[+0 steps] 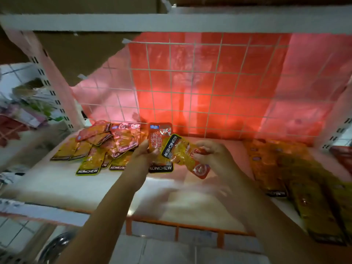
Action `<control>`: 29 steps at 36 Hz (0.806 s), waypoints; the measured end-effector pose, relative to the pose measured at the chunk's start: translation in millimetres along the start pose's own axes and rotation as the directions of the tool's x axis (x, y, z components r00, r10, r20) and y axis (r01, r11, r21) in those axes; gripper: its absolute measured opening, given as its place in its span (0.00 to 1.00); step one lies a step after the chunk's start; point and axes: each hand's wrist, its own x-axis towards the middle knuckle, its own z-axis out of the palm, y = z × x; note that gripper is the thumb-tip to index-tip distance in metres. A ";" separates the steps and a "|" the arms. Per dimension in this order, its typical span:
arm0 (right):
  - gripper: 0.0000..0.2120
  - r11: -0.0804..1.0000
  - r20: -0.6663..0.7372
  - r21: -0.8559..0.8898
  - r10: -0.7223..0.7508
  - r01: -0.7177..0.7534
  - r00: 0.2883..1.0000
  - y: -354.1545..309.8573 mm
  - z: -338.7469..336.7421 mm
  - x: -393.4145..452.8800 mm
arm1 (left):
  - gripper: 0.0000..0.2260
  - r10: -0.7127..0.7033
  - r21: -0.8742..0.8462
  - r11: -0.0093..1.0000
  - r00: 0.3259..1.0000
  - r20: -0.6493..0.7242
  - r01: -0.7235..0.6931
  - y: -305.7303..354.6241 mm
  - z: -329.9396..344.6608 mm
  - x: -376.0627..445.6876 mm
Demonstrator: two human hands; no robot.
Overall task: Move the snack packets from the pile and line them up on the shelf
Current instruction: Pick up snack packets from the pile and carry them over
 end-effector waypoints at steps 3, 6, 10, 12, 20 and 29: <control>0.15 0.997 0.009 -0.076 -0.019 0.020 1.000 1.5 -28.9 -10.5 | 0.09 -0.031 -0.141 0.989 0.995 0.095 0.045 -0.2 37.8 -4.6; 0.15 0.982 -0.008 -0.183 -0.041 0.039 0.999 4.4 -58.2 -19.2 | 0.05 -0.032 -0.131 0.990 0.983 0.182 0.056 -3.6 73.1 -14.1; 0.15 0.941 0.035 -0.329 -0.073 0.080 0.997 0.1 -86.3 -27.5 | 0.13 0.021 -0.039 0.999 0.969 0.246 -0.012 -11.9 101.9 -24.4; 0.15 0.918 0.043 -0.380 -0.111 0.119 0.993 1.0 -121.0 -44.9 | 0.14 0.027 -0.037 0.999 0.978 0.205 -0.020 -18.4 139.6 -38.6; 0.24 0.985 -0.336 -0.164 -0.104 0.051 0.936 16.9 -136.9 -66.1 | 0.14 0.067 -0.250 0.967 0.997 0.042 -0.054 -28.3 173.5 -56.6; 0.04 0.928 -0.236 0.367 0.161 -0.066 0.958 39.0 -143.9 -91.4 | 0.16 0.080 -0.270 0.960 0.997 0.001 -0.077 -37.5 193.5 -71.9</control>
